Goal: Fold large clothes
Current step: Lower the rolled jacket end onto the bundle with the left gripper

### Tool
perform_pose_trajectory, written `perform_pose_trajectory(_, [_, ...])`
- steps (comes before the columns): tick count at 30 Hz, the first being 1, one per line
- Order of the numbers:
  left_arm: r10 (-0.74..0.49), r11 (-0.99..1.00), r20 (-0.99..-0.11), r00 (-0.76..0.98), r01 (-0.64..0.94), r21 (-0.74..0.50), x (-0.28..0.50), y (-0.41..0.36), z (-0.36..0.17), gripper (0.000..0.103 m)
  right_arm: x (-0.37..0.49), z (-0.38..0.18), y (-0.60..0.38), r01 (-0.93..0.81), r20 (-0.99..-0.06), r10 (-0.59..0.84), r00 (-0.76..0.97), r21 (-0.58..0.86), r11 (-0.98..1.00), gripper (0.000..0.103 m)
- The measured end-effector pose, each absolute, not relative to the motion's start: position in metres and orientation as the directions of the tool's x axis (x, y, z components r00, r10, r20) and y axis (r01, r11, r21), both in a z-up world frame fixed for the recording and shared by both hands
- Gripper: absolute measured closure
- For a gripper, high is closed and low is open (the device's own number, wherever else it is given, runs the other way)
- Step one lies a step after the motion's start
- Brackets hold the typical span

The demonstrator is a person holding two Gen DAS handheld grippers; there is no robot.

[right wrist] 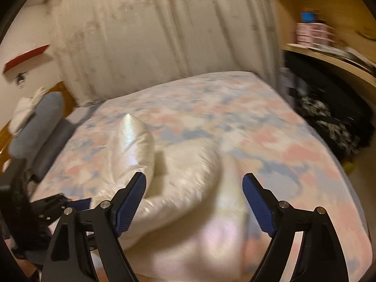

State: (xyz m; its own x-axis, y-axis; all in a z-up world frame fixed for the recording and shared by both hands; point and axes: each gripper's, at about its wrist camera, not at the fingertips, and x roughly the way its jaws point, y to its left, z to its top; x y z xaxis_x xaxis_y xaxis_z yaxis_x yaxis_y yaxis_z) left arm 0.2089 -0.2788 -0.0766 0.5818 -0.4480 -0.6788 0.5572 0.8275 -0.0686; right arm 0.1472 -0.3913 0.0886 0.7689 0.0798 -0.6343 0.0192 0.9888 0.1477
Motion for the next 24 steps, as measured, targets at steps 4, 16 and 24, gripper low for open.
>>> perform_pose_trajectory(4, [-0.513, 0.787, -0.664, 0.544, 0.607, -0.111, 0.22, -0.276, -0.082, 0.037, 0.204, 0.092, -0.358, -0.089, -0.707, 0.22, 0.672, 0.217, 0.972, 0.015])
perform_pose_trajectory(16, [-0.55, 0.737, -0.628, 0.551, 0.674, -0.054, 0.204, -0.263, -0.104, 0.037, 0.315, 0.031, -0.307, -0.12, -0.837, 0.386, 0.387, 0.369, 0.922, 0.016])
perform_pose_trajectory(24, [-0.502, 0.79, -0.63, 0.592, 0.611, -0.055, 0.21, -0.198, -0.083, 0.037, 0.314, 0.0, -0.307, -0.218, -0.816, 0.334, 0.472, 0.258, 0.941, 0.077])
